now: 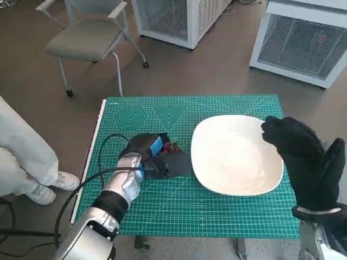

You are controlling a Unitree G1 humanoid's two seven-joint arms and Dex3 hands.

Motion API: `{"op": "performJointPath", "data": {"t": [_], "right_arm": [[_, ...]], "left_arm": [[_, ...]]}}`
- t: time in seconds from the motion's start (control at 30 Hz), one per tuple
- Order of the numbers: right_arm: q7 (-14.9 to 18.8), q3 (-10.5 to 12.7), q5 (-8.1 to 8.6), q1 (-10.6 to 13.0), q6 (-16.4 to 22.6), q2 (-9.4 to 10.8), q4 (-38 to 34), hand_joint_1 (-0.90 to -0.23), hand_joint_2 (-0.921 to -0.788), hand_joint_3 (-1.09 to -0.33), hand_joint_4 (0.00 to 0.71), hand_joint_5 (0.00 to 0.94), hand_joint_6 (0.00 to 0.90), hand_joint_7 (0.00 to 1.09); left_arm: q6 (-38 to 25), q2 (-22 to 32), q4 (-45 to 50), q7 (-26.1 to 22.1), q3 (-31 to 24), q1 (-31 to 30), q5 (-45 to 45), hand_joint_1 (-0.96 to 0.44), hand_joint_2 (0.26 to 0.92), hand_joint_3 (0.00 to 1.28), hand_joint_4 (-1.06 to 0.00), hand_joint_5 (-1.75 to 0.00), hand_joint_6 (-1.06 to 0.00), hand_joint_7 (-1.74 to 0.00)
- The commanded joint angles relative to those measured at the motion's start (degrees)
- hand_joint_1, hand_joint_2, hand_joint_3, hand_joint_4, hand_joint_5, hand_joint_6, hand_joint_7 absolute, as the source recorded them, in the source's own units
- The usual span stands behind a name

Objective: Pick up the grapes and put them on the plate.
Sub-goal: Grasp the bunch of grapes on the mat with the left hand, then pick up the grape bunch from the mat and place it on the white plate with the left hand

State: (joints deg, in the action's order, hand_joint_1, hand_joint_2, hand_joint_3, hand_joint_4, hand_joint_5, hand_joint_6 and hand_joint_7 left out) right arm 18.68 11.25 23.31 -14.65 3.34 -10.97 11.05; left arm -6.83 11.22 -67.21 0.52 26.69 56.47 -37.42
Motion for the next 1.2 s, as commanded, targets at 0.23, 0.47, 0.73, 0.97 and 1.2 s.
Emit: {"op": "performJointPath", "data": {"t": [0.23, 0.47, 0.73, 0.97, 1.2], "right_arm": [[-0.68, -0.17, -0.26, 0.82, -1.05, 0.04, -0.24, -0.349, -0.921, -0.604, 0.409, 0.810, 0.225, 1.00], [-0.58, -0.08, -0.18, 0.55, -1.06, -0.06, -0.55, -0.350, -0.921, -0.603, 0.409, 0.810, 0.225, 1.00], [-0.57, -0.07, -0.16, 0.52, -1.09, -0.07, -0.56, -0.350, -0.921, -0.603, 0.409, 0.810, 0.225, 1.00], [-0.44, 0.06, 0.05, 0.41, -1.23, -0.16, -0.67, -0.350, -0.921, -0.604, 0.409, 0.810, 0.225, 1.00], [-0.56, 0.12, 0.06, 0.17, -1.49, -0.17, -0.64, -0.351, -0.921, -0.604, 0.409, 0.810, 0.225, 1.00]], "left_arm": [[0.45, 1.13, 0.95, -1.96, 0.02, 0.02, 0.60, 0.00, 0.900, 0.38, -0.35, -1.52, -0.35, -1.49], [0.74, 1.49, 1.29, -2.49, 0.13, 0.07, 0.61, 0.00, 0.902, 0.34, -0.38, -1.48, -0.38, -1.45], [0.79, 1.66, 1.58, -2.62, 0.07, 0.06, 0.65, 0.00, 0.918, 0.31, -0.38, -1.48, -0.38, -1.45], [0.88, 3.54, 5.63, -3.94, -0.79, 0.15, 1.30, 0.26, 0.726, 0.71, -0.37, -1.66, -0.49, -0.71], [-0.99, 6.22, 15.11, -7.05, -1.52, -1.27, 1.84, 0.02, 0.713, 0.61, -0.47, -1.47, -0.49, -1.36]]}}
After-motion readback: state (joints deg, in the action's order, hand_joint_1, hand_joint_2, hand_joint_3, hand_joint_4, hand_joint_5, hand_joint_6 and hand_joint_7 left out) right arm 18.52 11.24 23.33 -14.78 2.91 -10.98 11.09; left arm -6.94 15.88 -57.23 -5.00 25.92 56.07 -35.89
